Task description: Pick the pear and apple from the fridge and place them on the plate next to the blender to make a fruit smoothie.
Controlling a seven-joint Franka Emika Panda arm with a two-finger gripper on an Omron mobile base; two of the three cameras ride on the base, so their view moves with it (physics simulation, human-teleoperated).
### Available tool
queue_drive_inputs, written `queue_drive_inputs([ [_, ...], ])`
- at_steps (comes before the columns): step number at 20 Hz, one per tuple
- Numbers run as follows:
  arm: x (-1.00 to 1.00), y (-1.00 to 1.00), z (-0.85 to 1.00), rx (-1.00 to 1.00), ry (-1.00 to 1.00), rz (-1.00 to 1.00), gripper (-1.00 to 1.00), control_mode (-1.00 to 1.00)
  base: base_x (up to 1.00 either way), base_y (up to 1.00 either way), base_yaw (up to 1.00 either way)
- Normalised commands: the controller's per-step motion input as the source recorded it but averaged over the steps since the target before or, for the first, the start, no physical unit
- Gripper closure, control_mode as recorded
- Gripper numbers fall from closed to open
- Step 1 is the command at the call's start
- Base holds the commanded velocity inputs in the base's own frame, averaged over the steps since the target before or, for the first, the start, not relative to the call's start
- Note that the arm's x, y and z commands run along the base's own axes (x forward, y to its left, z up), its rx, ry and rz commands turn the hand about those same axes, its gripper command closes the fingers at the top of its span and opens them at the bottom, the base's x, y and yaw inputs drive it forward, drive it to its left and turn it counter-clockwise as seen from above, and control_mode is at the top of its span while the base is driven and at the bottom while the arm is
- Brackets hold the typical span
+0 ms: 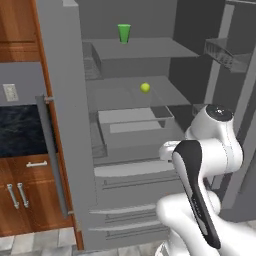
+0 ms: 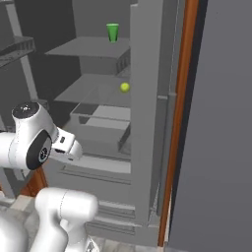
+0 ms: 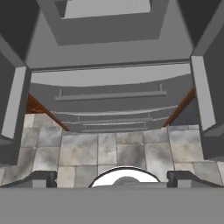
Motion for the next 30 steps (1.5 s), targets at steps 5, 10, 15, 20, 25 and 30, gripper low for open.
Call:
queue_drive_inputs([
  [5, 0.0, 0.0, 0.0, 0.0, 0.0, 0.0, -1.0, 1.0, 0.65, 0.13, 0.0],
  [10, 0.0, 0.0, 0.0, 0.0, 0.0, 0.0, -1.0, 1.0, 0.55, 0.07, 0.0],
  [15, 0.02, 0.0, 0.27, -0.04, -0.14, 0.0, -1.0, -1.0, 0.1, 0.0, 0.0],
  [20, 0.08, -0.01, 0.74, -0.03, -0.25, 0.0, -1.0, -1.0, 0.0, 0.0, 0.0],
  [25, 0.17, -0.1, 0.68, 0.0, -0.11, 0.0, -1.0, -1.0, 0.0, 0.0, 0.0],
  [30, 0.2, -0.29, 0.66, 0.0, -0.14, 0.0, -1.0, -1.0, 0.0, 0.0, 0.0],
])
